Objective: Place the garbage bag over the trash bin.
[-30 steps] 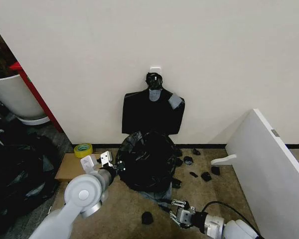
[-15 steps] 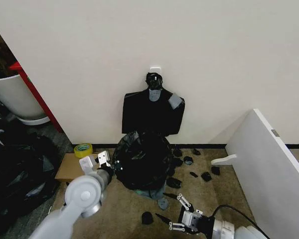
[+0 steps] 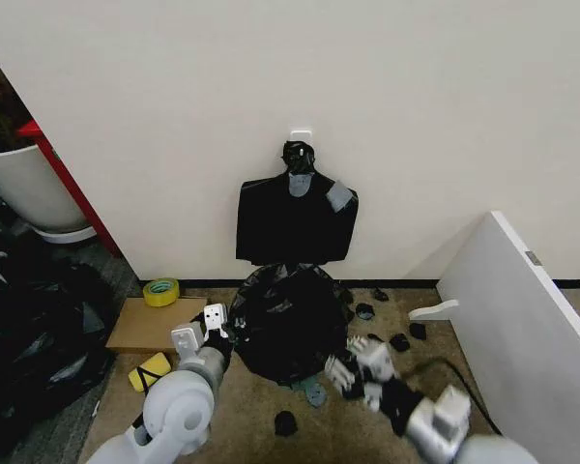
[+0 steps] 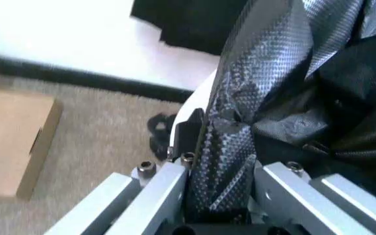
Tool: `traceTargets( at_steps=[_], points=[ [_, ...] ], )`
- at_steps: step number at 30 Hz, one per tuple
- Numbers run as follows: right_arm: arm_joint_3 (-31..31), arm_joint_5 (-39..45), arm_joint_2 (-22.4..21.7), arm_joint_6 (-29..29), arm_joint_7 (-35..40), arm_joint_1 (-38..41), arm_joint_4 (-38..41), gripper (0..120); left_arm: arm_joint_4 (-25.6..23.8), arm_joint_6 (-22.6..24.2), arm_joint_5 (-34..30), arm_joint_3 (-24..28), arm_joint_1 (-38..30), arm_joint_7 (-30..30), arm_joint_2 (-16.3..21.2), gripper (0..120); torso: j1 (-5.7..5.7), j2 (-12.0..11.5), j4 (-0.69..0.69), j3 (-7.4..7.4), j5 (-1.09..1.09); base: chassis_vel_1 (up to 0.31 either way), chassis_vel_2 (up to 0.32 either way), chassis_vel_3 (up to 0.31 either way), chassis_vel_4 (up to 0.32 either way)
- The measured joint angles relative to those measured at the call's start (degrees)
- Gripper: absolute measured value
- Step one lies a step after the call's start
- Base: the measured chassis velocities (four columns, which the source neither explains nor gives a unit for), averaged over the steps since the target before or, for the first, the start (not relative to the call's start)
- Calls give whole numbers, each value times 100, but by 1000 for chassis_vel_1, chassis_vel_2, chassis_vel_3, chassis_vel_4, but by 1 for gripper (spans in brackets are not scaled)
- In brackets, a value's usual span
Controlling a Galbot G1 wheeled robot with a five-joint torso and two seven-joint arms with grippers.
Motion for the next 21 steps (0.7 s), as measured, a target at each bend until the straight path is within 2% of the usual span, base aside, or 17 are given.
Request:
traceTargets(
  at_steps=[3,5,9,17,21],
  points=[
    [-27,161,71,-411,264,95,55,1,63,-83,300,260,-97,119,32,0,0,0,-6,0,-1,0,0,0,0],
    [-53,145,111,-518,335,124,55,0,75,-112,374,356,-113,139,32,0,0,0,-4,0,0,0,0,0,0],
    [-122,288,376,-1077,933,209,7,0,188,-286,693,763,-247,217,42,0,0,0,-5,0,-1,0,0,0,0],
    [-599,657,656,-1490,1618,912,-487,0,202,-320,922,906,-244,283,29,0,0,0,-2,0,0,0,0,0,0],
    [-1062,639,961,-1706,1838,1412,-986,0,168,-319,940,934,-236,283,7,0,0,0,-3,0,-1,0,0,0,0]
  ],
)
